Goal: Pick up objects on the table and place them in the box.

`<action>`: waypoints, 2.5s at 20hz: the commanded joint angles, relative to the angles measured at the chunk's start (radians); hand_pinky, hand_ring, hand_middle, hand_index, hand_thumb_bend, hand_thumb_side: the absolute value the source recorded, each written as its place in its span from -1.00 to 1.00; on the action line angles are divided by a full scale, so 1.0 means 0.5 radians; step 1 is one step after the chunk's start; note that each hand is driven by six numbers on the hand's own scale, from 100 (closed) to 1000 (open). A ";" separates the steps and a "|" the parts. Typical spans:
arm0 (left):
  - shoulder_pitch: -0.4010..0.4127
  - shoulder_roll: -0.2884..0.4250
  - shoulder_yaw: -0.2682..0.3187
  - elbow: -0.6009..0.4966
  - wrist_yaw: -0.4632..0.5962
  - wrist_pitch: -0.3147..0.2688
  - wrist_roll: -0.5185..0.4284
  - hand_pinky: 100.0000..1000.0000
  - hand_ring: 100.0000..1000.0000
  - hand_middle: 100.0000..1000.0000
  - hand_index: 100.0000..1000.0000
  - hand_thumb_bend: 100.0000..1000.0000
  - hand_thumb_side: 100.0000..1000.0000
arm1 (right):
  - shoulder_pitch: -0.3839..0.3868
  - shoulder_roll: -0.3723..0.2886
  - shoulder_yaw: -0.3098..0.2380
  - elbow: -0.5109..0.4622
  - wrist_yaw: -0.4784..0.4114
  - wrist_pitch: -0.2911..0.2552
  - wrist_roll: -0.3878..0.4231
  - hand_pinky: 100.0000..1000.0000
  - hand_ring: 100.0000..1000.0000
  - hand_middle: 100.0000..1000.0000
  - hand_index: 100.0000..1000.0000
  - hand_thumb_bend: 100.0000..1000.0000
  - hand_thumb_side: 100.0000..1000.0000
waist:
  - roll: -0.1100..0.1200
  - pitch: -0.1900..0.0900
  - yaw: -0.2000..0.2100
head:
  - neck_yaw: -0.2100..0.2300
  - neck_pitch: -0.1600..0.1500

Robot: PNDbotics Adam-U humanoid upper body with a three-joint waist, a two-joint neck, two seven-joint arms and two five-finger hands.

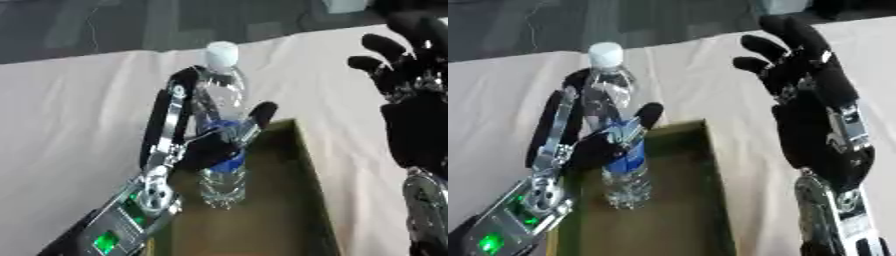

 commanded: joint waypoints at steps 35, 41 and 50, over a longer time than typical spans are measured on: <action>0.073 0.107 0.217 -0.350 -0.314 0.010 -0.037 0.20 0.32 1.00 0.84 -0.32 0.74 | 0.017 -0.005 -0.024 -0.019 0.017 -0.009 0.008 0.58 0.69 0.73 0.83 -1.00 0.61 | -0.017 -0.076 0.066 | -0.011 0.016; 0.127 0.122 0.375 -0.353 -0.618 -0.093 -0.085 0.26 0.37 1.00 0.84 -0.16 0.64 | 0.034 -0.010 -0.035 -0.011 0.025 -0.018 0.001 0.58 0.69 0.73 0.83 -1.00 0.62 | -0.035 -0.091 0.104 | -0.027 0.014; 0.329 0.080 0.543 -0.353 -0.796 -0.417 -0.066 0.18 0.31 1.00 0.75 -0.30 0.69 | 0.064 -0.028 -0.061 0.005 0.035 -0.049 -0.021 0.57 0.70 0.72 0.82 -1.00 0.66 | -0.095 -0.126 0.238 | -0.059 0.052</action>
